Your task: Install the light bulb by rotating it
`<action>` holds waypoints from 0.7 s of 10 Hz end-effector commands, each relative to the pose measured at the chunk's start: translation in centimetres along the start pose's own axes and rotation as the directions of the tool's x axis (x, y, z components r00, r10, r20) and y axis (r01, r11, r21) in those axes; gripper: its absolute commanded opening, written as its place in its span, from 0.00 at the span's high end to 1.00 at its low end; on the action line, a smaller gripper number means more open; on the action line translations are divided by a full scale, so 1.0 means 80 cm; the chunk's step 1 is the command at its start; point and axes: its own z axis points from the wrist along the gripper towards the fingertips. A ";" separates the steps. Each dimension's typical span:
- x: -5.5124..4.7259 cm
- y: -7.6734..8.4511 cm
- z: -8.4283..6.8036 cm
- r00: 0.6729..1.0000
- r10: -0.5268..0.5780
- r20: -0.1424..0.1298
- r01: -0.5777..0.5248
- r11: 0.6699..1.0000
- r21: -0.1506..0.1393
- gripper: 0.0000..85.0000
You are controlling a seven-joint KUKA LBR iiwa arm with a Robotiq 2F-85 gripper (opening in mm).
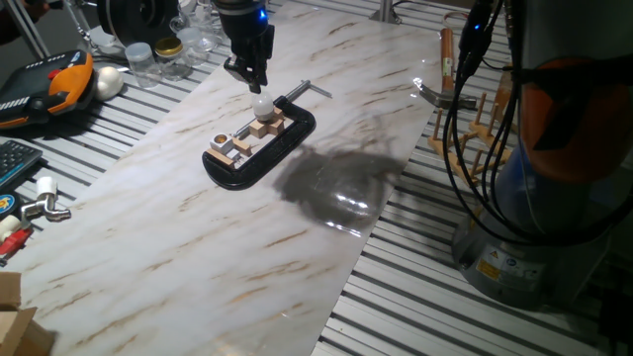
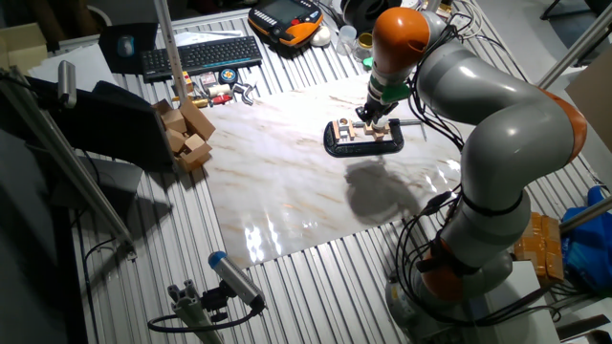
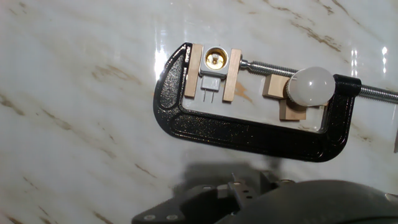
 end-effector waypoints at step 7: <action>-0.002 -0.010 0.019 1.000 -0.002 0.003 0.002 1.000 -0.001 1.00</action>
